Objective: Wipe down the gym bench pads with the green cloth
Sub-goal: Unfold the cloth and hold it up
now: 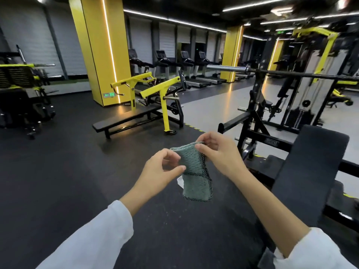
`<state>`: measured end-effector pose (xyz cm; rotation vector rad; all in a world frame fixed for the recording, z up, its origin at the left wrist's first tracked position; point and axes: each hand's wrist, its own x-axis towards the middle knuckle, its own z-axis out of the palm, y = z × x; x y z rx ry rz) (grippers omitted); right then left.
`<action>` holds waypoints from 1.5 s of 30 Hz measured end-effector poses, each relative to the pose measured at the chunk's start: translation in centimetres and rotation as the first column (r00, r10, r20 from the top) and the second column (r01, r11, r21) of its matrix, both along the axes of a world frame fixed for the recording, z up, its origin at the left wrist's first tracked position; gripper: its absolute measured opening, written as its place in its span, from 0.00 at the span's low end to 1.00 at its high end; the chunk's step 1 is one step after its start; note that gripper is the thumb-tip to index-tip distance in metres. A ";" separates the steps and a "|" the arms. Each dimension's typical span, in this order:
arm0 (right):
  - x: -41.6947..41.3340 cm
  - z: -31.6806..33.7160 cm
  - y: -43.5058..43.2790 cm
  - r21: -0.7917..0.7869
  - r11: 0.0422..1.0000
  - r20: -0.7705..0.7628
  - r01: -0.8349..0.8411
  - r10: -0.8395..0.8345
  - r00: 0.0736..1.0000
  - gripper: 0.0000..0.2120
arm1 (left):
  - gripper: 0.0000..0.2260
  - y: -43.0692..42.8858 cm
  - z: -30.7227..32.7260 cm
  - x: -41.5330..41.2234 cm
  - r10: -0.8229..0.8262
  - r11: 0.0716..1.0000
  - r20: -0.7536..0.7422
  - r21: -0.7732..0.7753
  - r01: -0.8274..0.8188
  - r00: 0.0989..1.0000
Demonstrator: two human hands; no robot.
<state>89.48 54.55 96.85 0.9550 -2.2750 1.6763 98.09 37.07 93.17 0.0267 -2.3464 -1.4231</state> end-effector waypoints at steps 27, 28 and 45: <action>-44.3 -2.9 -15.5 0.302 0.948 0.075 0.097 -0.125 0.989 0.09 | 0.04 -26.2 1.9 -42.9 0.171 0.985 -0.013 -0.021 -0.171 0.985; -45.2 -3.1 -16.2 0.303 0.945 0.072 0.121 -0.150 0.986 0.09 | 0.05 -27.3 2.0 -44.4 0.197 0.979 -0.003 -0.051 -0.196 0.980; -54.5 -2.6 -30.2 -0.236 0.827 0.430 0.510 -0.381 0.818 0.09 | 0.13 -37.9 2.7 -63.3 -0.164 0.986 -0.022 0.025 0.165 0.986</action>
